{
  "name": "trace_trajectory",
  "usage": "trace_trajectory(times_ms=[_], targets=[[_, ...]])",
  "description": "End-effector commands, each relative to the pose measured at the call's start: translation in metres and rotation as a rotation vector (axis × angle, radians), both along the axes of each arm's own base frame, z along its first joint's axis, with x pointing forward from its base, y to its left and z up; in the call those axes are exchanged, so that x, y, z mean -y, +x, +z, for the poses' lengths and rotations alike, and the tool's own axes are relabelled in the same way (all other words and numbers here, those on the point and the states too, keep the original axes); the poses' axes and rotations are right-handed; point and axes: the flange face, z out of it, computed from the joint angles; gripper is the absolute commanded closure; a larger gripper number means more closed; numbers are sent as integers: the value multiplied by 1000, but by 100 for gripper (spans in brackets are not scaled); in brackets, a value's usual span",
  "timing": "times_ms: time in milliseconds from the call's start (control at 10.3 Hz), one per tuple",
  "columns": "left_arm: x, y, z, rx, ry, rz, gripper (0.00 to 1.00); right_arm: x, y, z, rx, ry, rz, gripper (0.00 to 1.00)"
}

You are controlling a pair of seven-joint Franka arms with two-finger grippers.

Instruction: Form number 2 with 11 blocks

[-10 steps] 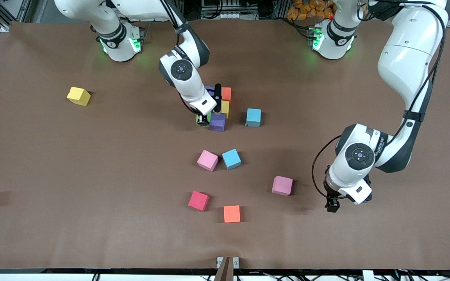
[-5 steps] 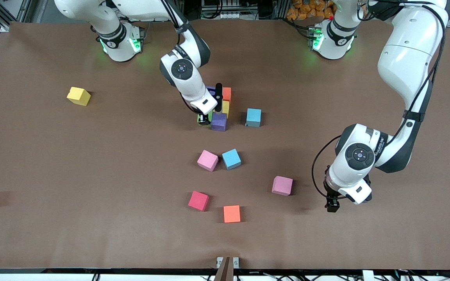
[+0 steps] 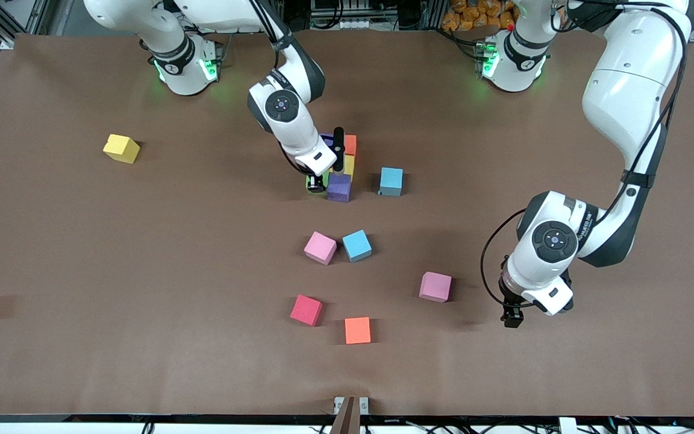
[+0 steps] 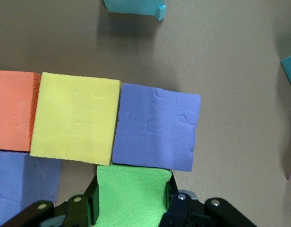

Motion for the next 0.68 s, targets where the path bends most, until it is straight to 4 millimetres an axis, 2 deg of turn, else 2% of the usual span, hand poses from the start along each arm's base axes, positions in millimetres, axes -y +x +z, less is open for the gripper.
trace_trajectory(times_ms=[0,195,293,390,488,585], targets=[[2,-2,1,3,1,12,0,-5,-5,-3,-1,10,-7,100],[4,-3,2,4,-1,9,0,-7,-8,-5,2,11,-2,98],[4,-3,2,4,-1,9,0,-7,-8,-5,4,12,-1,84],[4,-3,1,3,0,9,0,-7,-8,-7,2,9,-1,82],[4,-3,1,3,0,9,0,-7,-8,-8,2,9,2,73],[3,-2,1,4,0,10,0,-7,-8,-8,2,9,2,71]])
